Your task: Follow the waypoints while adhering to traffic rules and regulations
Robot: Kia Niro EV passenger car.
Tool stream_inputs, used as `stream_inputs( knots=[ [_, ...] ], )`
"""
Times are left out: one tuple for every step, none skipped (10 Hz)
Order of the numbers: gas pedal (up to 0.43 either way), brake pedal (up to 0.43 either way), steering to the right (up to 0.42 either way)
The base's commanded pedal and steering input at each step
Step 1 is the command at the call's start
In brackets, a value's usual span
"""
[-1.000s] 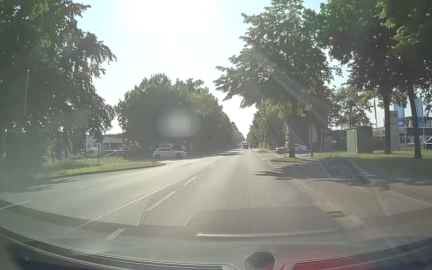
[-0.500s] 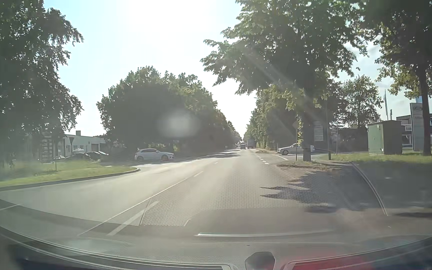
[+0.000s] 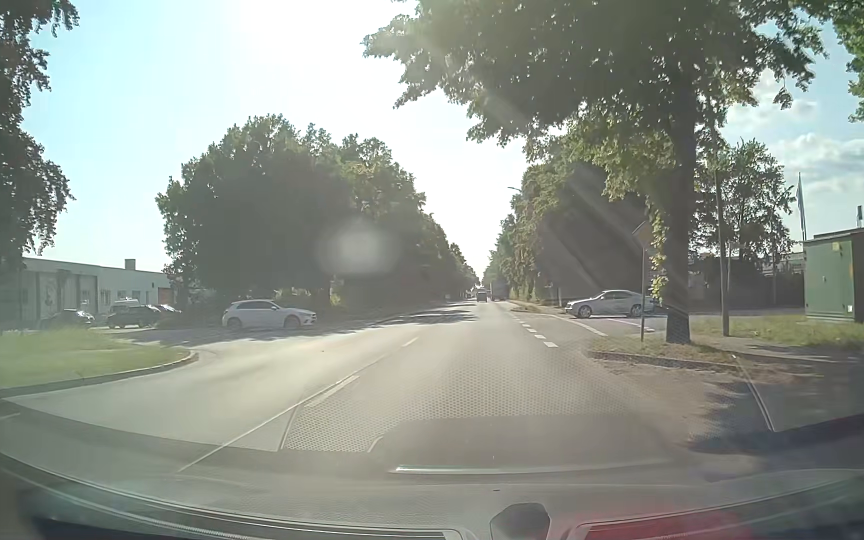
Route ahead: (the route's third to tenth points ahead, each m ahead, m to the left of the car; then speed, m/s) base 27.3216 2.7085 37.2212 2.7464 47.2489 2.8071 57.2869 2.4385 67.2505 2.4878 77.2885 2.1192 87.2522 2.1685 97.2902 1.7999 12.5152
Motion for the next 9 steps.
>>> stream_inputs(
  knots=[
    [0.138, 0.006, 0.008],
    [0.157, 0.006, 0.009],
    [0.177, 0.006, 0.009],
    [0.177, 0.006, 0.008],
    [0.189, 0.006, 0.009],
    [0.189, 0.006, 0.009],
    [0.189, 0.006, 0.009],
    [0.189, 0.006, 0.011],
    [0.189, 0.006, 0.011]
  ],
)
